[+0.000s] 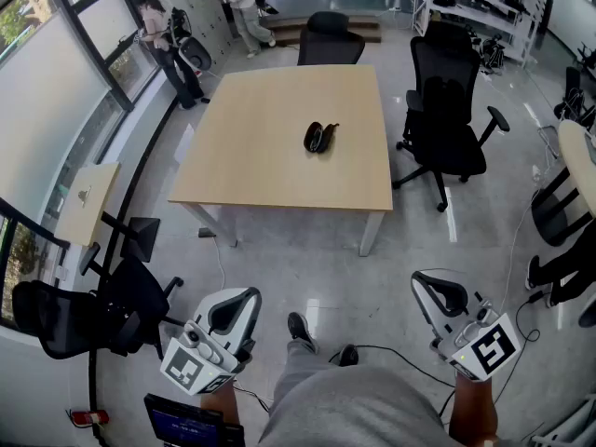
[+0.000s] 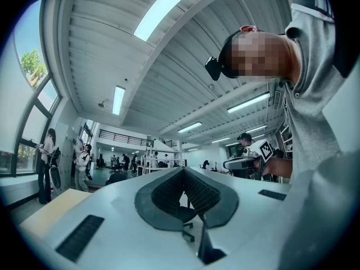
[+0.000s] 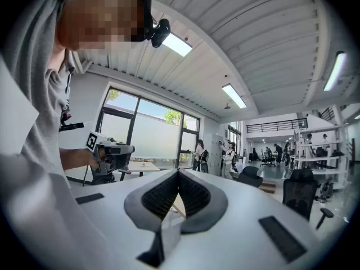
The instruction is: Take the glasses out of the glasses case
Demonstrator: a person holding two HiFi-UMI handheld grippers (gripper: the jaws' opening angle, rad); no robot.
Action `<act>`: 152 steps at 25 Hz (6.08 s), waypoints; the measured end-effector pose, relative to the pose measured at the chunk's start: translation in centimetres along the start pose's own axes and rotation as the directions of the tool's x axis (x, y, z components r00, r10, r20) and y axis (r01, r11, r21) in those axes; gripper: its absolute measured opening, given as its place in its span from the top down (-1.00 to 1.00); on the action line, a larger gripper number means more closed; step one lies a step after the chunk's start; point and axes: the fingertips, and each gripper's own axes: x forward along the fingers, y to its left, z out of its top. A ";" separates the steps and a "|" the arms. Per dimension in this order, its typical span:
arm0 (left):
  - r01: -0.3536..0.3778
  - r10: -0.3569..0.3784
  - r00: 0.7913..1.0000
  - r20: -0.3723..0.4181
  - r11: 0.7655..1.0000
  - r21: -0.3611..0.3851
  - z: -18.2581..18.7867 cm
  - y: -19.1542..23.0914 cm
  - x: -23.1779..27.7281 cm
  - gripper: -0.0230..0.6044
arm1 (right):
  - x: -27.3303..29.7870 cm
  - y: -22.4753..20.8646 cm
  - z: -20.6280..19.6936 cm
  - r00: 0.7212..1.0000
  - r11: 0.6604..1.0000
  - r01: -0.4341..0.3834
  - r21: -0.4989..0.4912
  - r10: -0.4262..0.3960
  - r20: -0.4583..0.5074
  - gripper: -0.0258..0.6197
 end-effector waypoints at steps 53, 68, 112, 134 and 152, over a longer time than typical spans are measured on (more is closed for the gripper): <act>-0.016 0.016 0.999 -0.050 1.000 -0.005 -2.7 7.8 2.9 0.90 | 8.2 -4.8 -1.8 1.000 0.995 -0.002 0.100 0.002 -0.002 0.89; 0.066 -0.067 0.996 -0.065 0.998 -0.021 -3.2 21.8 5.1 0.91 | 20.5 -7.5 -1.1 0.995 0.988 0.097 0.118 -0.097 0.000 0.89; 0.069 -0.080 0.990 -0.112 0.993 -0.094 -10.5 38.0 21.0 0.91 | 38.5 -25.1 -6.1 0.997 0.983 0.062 0.173 -0.055 -0.047 0.89; 0.033 -0.040 0.994 -0.103 0.997 -0.066 -12.8 40.0 35.9 0.91 | 42.1 -37.3 -7.4 0.996 0.983 -0.065 0.169 0.074 -0.046 0.89; 0.083 -0.111 0.980 -0.168 0.983 -0.166 -18.7 45.0 42.6 0.91 | 47.2 -42.1 -11.4 0.991 0.968 -0.034 0.248 0.065 -0.116 0.89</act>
